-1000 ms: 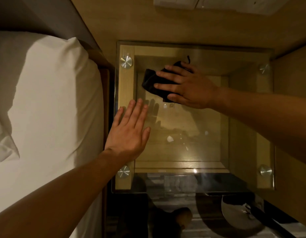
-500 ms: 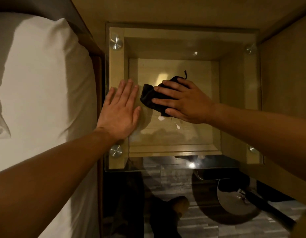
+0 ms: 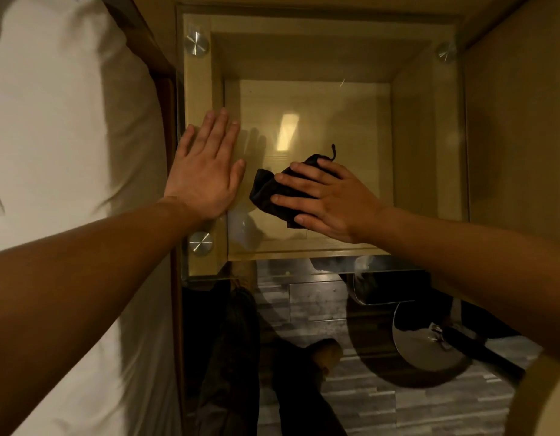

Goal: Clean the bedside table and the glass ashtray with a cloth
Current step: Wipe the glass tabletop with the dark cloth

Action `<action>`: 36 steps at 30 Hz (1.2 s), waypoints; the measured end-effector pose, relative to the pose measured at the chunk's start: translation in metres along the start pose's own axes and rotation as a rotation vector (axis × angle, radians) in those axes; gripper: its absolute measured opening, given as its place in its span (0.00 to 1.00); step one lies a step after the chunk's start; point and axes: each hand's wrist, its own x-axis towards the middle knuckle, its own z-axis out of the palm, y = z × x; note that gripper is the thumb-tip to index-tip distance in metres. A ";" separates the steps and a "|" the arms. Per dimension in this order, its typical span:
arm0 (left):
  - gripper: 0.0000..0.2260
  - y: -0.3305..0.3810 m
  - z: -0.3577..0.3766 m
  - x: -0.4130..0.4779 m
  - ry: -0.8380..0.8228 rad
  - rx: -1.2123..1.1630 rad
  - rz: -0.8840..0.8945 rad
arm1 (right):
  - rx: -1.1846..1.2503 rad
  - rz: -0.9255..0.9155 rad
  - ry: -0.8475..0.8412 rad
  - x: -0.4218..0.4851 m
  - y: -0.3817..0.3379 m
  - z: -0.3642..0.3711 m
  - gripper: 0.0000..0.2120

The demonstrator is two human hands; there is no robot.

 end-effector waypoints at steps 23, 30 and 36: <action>0.31 0.003 -0.003 0.000 -0.039 -0.012 -0.008 | 0.154 -0.056 -0.051 -0.057 -0.062 0.013 0.27; 0.31 0.002 -0.004 0.000 -0.101 -0.050 -0.031 | 0.261 -0.077 -0.110 -0.075 -0.079 0.011 0.31; 0.31 0.048 -0.016 0.002 -0.047 -0.165 -0.005 | 0.603 -0.118 -0.325 -0.077 -0.074 -0.032 0.24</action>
